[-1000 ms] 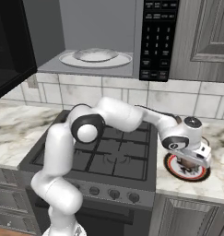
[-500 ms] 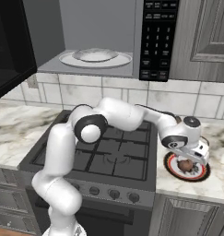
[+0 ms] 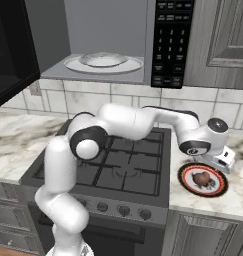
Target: Pick the potato from the microwave and place it on plate located on the counter.
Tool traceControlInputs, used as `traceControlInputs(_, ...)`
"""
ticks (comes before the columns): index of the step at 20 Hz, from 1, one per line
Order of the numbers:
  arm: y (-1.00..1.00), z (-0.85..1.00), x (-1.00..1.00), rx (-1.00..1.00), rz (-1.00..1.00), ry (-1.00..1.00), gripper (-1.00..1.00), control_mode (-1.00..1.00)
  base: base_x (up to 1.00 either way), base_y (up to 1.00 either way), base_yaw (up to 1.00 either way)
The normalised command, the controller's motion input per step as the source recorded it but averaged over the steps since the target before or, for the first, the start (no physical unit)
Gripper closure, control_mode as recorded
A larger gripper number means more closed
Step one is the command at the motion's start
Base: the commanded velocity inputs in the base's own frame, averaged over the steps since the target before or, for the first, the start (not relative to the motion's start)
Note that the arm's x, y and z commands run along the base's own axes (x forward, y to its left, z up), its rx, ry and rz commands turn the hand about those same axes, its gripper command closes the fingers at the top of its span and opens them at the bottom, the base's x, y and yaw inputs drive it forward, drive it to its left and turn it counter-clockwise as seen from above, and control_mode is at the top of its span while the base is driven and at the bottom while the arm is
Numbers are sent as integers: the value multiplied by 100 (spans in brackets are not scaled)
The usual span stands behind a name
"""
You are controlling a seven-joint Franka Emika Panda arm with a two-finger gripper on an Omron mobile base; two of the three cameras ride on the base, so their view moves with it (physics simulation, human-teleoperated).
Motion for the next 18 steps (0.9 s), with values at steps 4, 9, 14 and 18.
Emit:
traceControlInputs(4, 52, 70, -91, -2, -6, -18, -100, -100, 0, 0, 0)
traceControlInputs(9, 98, 66, -100, -11, -1, -13, -100, -100, 0, 0, 0)
traceControlInputs(14, 100, 78, -86, -12, 2, -2, -100, -100, 0, 0, 0)
traceControlInputs(18, 100, 95, -62, -7, 2, 0, -100, -100, 0, 0, 0)
